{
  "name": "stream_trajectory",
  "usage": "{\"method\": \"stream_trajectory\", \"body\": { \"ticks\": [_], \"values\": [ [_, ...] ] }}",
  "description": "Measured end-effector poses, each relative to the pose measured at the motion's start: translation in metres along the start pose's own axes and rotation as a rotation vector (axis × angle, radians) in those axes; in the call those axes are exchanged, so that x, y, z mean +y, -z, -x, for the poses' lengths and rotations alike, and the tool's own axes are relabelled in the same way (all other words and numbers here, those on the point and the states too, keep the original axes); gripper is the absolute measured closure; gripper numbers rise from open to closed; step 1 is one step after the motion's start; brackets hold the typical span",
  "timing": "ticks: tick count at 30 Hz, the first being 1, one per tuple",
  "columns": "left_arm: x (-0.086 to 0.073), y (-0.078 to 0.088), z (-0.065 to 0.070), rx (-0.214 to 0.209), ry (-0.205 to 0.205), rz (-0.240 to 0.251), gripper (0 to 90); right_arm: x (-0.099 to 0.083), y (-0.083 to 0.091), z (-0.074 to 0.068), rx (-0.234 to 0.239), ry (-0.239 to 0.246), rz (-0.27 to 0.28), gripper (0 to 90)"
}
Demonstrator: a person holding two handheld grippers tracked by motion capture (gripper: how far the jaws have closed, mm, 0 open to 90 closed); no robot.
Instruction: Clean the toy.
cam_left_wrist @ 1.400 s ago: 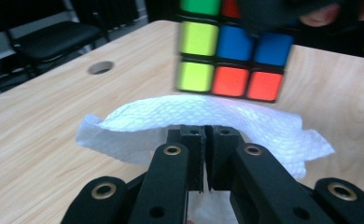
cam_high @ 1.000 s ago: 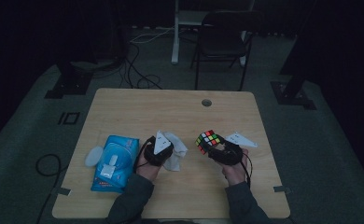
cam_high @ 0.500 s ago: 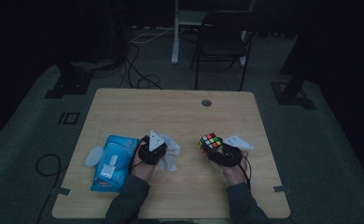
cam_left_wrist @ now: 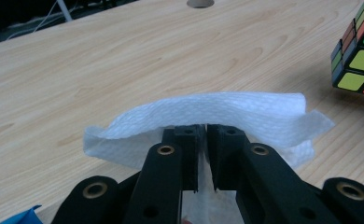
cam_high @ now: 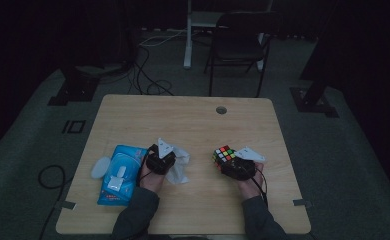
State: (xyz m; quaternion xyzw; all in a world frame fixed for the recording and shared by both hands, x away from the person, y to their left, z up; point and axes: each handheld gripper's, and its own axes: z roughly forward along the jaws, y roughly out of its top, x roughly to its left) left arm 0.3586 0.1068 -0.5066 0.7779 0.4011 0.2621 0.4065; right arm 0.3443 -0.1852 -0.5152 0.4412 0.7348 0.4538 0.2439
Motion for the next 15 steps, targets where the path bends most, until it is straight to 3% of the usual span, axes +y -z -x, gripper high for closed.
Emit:
{"method": "stream_trajectory", "body": {
  "ticks": [8, 15],
  "values": [
    [-0.0028, -0.0037, -0.0016, 0.011, 0.012, -0.017, 82.1, -0.0043, -0.0066, -0.0026, -0.013, 0.032, -0.021, 34.1],
    [-0.0047, -0.0055, -0.0017, 0.01, 0.024, -0.027, 73.1, -0.0073, -0.0097, -0.0021, -0.021, 0.036, -0.032, 34.1]
  ]
}}
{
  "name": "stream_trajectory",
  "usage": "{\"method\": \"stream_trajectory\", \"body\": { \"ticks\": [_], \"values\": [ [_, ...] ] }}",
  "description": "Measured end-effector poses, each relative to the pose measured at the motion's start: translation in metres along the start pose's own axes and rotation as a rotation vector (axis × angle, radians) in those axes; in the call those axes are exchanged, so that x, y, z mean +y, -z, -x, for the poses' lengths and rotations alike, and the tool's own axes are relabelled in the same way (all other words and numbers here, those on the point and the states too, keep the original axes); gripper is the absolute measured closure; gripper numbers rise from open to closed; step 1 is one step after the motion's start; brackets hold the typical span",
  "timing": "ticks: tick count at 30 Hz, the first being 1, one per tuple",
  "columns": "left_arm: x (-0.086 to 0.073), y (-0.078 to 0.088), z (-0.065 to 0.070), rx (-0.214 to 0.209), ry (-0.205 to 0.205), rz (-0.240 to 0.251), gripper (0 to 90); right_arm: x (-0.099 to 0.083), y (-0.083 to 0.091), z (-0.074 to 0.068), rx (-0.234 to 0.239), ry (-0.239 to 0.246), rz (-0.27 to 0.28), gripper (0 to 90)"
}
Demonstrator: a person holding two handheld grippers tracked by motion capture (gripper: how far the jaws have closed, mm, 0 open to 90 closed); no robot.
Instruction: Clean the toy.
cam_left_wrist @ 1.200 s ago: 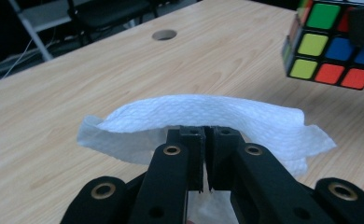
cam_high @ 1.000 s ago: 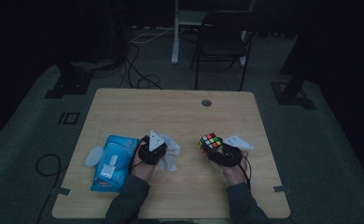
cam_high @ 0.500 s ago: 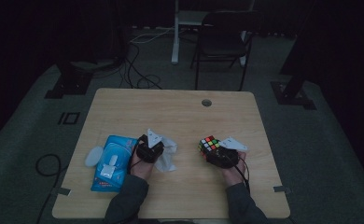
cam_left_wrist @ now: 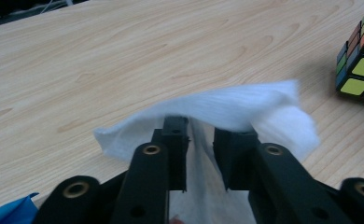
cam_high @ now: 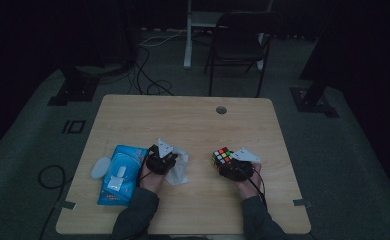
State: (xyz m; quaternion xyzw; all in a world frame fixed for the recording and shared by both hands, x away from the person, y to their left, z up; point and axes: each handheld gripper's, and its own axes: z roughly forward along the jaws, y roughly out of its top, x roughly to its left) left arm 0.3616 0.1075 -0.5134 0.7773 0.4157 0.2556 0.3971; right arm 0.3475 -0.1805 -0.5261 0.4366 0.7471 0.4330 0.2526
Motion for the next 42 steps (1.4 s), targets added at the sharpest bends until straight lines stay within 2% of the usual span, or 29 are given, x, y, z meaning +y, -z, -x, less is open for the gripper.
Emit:
{"method": "stream_trajectory", "body": {
  "ticks": [3, 12, 25, 34, 42],
  "values": [
    [-0.0002, -0.0001, -0.0006, -0.009, 0.008, -0.001, 67.1, -0.0011, -0.0008, 0.0001, 0.0, 0.003, -0.003, 34.1],
    [0.0003, 0.0011, -0.002, -0.011, 0.016, 0.0, 62.1, -0.0037, -0.0031, -0.0017, -0.007, 0.017, -0.011, 34.0],
    [0.0027, 0.0053, -0.0017, -0.02, 0.014, 0.026, 61.3, -0.0074, -0.0058, -0.0035, -0.008, 0.038, -0.017, 34.0],
    [0.0029, 0.0063, -0.0016, -0.026, 0.018, 0.029, 61.0, -0.0085, -0.0051, -0.0015, 0.004, 0.032, -0.026, 33.7],
    [0.0032, 0.0076, -0.002, -0.03, 0.02, 0.033, 60.1, -0.0072, -0.0046, -0.0001, 0.0, 0.02, -0.025, 21.8]
  ]
}}
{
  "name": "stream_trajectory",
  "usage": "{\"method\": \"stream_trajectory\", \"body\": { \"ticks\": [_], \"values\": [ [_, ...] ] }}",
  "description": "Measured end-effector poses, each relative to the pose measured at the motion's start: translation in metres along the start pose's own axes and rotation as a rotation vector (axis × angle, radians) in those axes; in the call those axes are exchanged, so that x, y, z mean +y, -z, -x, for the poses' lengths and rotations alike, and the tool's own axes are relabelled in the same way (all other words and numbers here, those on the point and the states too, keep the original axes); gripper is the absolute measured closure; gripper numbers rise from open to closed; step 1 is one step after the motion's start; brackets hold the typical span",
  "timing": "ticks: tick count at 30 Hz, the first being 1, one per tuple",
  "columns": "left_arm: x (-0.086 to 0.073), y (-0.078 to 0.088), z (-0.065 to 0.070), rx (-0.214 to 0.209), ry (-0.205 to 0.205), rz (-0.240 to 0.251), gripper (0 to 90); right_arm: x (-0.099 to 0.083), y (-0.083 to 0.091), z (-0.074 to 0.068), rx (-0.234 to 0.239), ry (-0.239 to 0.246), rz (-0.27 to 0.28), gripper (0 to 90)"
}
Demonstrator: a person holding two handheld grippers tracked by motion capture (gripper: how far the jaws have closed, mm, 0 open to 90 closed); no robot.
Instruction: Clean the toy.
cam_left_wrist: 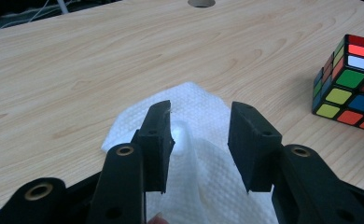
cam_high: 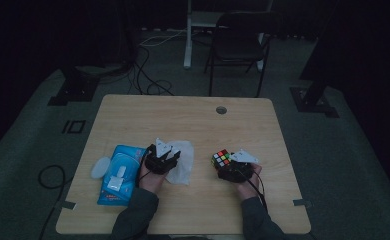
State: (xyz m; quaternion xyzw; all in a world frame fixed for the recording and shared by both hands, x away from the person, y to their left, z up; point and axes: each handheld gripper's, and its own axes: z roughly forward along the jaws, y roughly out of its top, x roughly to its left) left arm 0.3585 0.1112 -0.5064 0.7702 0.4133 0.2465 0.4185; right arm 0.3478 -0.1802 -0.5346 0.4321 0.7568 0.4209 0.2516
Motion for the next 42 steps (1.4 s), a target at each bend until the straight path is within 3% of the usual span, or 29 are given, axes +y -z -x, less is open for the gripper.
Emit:
{"method": "stream_trajectory", "body": {
  "ticks": [13, 18, 30, 42],
  "values": [
    [0.001, 0.002, -0.001, -0.004, 0.006, 0.008, 58.5, 0.01, 0.015, -0.001, 0.015, -0.007, 0.077, 20.6],
    [0.0, 0.002, -0.002, -0.003, 0.011, 0.01, 58.4, 0.014, 0.022, -0.002, 0.023, -0.008, 0.112, 24.3],
    [0.001, 0.006, -0.003, -0.006, 0.018, 0.017, 57.8, 0.017, 0.035, 0.003, -0.032, -0.042, 0.203, 51.5],
    [0.001, 0.008, -0.005, -0.008, 0.023, 0.021, 57.5, 0.015, 0.035, 0.014, -0.073, -0.102, 0.194, 59.5]
  ]
}}
